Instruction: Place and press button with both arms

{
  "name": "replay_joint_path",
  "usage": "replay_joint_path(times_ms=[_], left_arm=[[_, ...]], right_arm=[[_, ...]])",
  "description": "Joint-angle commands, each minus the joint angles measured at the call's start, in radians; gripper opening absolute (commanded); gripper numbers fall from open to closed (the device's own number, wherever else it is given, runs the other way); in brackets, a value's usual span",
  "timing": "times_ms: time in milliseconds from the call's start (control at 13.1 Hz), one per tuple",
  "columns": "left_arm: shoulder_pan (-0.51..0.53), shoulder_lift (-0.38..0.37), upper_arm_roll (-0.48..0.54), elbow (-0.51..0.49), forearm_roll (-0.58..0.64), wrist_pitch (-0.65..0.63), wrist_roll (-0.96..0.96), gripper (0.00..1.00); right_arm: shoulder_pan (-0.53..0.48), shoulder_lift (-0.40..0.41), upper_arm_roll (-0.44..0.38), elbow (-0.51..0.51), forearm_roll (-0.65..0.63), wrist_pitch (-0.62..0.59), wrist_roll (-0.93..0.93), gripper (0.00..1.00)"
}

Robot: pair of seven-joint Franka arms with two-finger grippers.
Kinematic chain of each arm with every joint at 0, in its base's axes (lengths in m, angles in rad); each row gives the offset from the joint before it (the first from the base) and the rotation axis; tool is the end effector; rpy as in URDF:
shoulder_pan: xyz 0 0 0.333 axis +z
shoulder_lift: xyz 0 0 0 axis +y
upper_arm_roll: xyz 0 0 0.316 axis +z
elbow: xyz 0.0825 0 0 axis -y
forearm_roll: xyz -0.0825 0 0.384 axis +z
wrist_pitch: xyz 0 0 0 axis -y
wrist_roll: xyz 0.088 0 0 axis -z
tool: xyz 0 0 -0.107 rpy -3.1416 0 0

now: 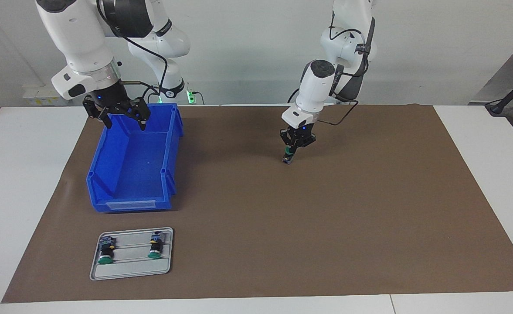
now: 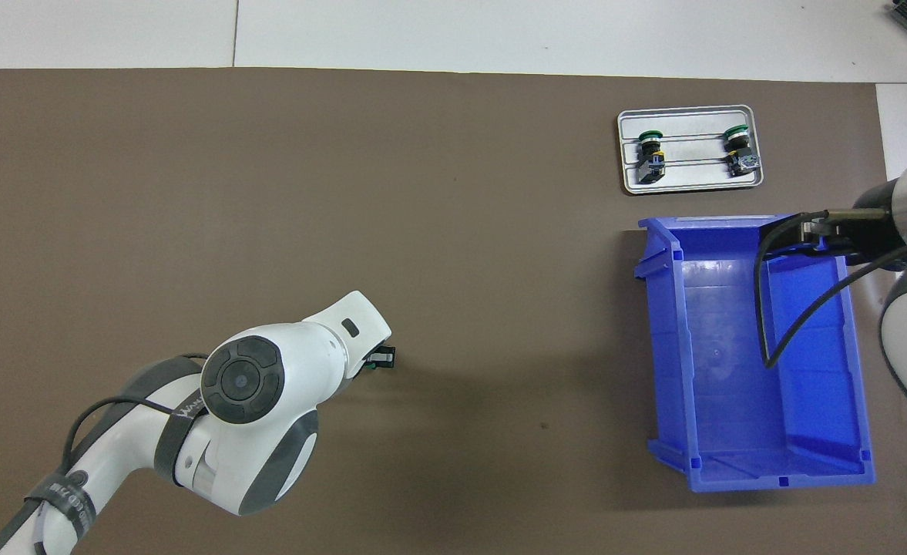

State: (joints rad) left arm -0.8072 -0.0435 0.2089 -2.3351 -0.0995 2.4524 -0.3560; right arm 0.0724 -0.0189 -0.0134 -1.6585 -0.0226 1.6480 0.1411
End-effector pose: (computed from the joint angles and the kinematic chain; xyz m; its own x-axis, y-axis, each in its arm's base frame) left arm 0.4262 -0.2903 0.3688 0.9801 -0.1603 0.1167 -0.1754 -0.9755 0.1325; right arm 0.5533 0.0304 0.6002 0.9967 -0.0802 0.0114 -0.0805 -0.9965 0.0209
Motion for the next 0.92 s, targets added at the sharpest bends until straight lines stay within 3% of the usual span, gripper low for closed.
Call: replay_joint_path(times_ms=[0, 611, 840], left_arm=[[-0.024, 0.011, 0.012, 0.034, 0.009, -0.076, -0.015, 0.12], [0.002, 0.014, 0.018, 0.161, 0.009, -0.216, -0.005, 0.12], [0.100, 0.027, 0.020, 0.262, 0.009, -0.363, 0.086, 0.15]], right_arm=[[0.000, -0.010, -0.002, -0.010, 0.006, -0.008, -0.012, 1.00], [0.003, -0.010, -0.002, -0.010, 0.006, -0.004, -0.011, 1.00], [0.003, -0.010, -0.002, -0.010, 0.006, -0.004, -0.011, 1.00]])
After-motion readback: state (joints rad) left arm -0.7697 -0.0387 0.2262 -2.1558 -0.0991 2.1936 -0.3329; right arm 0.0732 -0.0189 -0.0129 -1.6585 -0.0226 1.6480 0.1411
